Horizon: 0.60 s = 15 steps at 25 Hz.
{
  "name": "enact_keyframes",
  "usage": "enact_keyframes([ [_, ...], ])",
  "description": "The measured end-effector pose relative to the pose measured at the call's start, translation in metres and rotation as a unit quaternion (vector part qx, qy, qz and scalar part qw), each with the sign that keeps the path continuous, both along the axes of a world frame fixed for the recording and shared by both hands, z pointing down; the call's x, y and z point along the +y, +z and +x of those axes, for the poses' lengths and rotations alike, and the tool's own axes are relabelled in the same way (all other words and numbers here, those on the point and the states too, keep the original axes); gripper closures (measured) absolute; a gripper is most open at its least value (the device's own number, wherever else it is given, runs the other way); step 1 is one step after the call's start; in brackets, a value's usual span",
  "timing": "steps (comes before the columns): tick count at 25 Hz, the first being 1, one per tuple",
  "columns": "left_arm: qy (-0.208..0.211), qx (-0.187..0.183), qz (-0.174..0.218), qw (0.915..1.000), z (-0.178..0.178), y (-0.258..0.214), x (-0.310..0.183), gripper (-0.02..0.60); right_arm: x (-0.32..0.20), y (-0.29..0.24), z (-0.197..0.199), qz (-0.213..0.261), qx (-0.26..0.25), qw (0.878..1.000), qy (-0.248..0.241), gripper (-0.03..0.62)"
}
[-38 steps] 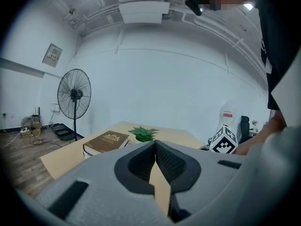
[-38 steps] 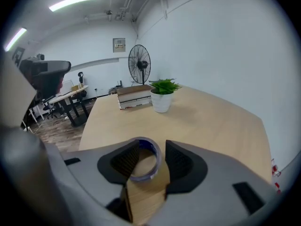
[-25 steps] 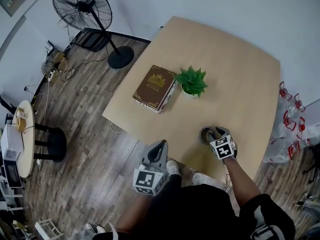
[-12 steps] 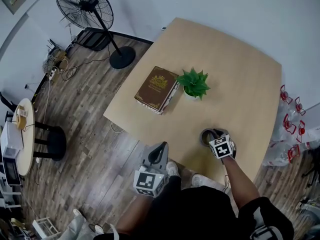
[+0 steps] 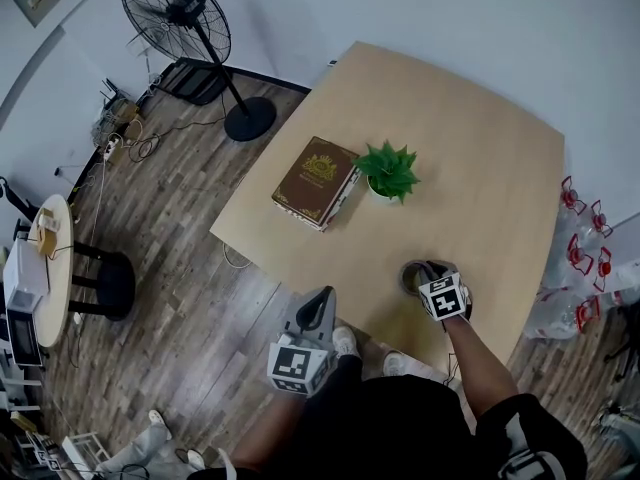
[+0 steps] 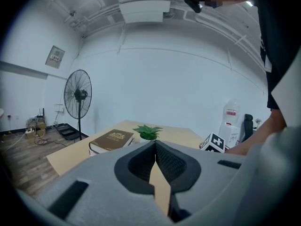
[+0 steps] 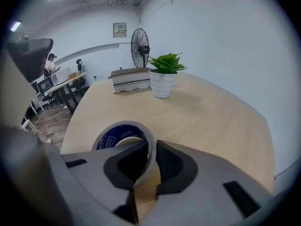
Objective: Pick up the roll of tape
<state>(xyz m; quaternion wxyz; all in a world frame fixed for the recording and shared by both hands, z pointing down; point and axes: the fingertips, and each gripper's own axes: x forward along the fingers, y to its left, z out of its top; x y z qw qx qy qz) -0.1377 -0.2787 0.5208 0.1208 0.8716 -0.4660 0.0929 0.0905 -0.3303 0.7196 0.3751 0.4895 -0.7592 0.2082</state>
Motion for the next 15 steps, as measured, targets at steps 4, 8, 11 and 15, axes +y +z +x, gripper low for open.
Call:
enact_keyframes([
  [4,0.002,-0.002,0.003,1.0000,0.004,-0.005,0.001,0.581,-0.001,-0.019,-0.003,0.023,-0.007,1.000,-0.005,0.545],
  [8,0.005,0.000,0.007,1.0000,0.010,-0.006,0.000,0.581,-0.003,-0.047,-0.005,0.054,-0.017,0.998,-0.006,0.545],
  [11,0.010,-0.002,0.010,0.9999,0.014,-0.009,0.000,0.581,-0.003,-0.071,-0.005,0.080,-0.027,0.996,-0.005,0.543],
  [15,0.013,-0.001,0.014,0.9998,0.017,-0.013,0.000,0.581,-0.003,-0.108,-0.005,0.121,-0.036,0.992,-0.009,0.543],
])
